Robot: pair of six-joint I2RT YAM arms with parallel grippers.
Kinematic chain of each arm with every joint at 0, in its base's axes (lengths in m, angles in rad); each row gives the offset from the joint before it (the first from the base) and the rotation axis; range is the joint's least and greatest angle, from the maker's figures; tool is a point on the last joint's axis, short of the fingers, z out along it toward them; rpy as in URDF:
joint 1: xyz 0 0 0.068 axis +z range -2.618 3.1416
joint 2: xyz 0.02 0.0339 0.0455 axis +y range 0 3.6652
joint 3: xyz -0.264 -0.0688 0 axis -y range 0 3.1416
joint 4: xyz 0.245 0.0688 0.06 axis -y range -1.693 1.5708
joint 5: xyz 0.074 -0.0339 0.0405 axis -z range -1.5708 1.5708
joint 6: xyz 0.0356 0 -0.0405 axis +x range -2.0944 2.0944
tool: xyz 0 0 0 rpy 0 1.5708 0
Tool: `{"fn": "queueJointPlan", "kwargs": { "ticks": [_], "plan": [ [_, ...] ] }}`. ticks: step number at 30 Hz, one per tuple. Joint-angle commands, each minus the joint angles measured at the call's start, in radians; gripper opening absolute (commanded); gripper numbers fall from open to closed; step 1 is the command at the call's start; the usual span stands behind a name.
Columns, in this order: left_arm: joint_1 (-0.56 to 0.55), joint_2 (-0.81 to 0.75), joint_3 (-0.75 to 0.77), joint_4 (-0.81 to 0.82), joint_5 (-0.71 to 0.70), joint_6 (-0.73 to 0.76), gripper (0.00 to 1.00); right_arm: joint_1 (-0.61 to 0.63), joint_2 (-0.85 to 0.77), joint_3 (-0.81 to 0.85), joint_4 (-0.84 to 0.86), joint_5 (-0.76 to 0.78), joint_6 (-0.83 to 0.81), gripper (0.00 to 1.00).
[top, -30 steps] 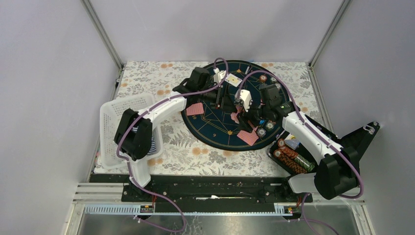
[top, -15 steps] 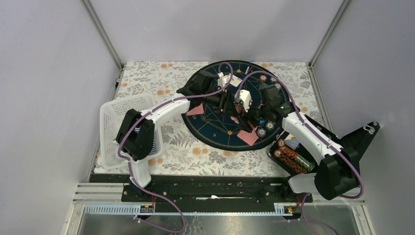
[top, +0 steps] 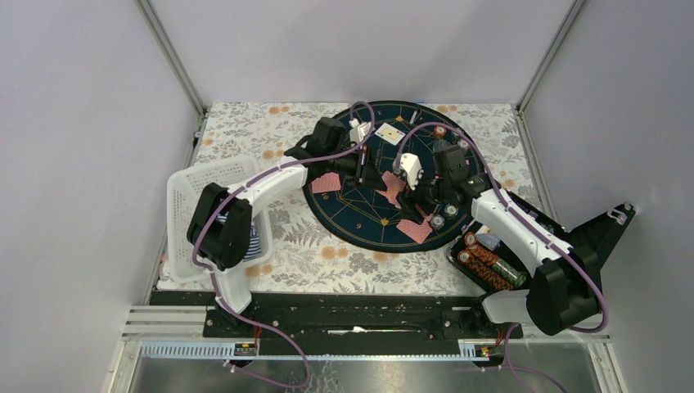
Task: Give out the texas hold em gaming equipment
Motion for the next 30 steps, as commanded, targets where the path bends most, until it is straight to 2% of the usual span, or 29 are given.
{"fn": "queueJointPlan", "kwargs": {
  "ticks": [1,7,11,18,24,30],
  "plan": [
    [0.008,-0.05,-0.014,0.044,-0.031,0.004,0.2,0.009,-0.041,0.021,0.066,-0.003,0.01,0.0],
    [0.024,-0.072,-0.017,0.057,-0.046,-0.007,0.1,0.009,-0.029,0.023,0.077,0.042,0.024,0.0],
    [0.06,-0.103,-0.015,0.051,-0.08,-0.01,0.0,0.009,-0.016,0.026,0.085,0.08,0.035,0.0],
    [0.128,-0.128,0.064,-0.101,-0.236,0.099,0.0,-0.001,-0.005,0.03,0.109,0.159,0.062,0.0],
    [0.119,-0.051,0.225,-0.271,-0.61,0.269,0.0,-0.048,-0.003,0.047,0.111,0.175,0.088,0.0],
    [-0.006,0.117,0.439,-0.314,-1.059,0.415,0.0,-0.12,-0.012,0.053,0.112,0.177,0.104,0.0]
  ]
}}
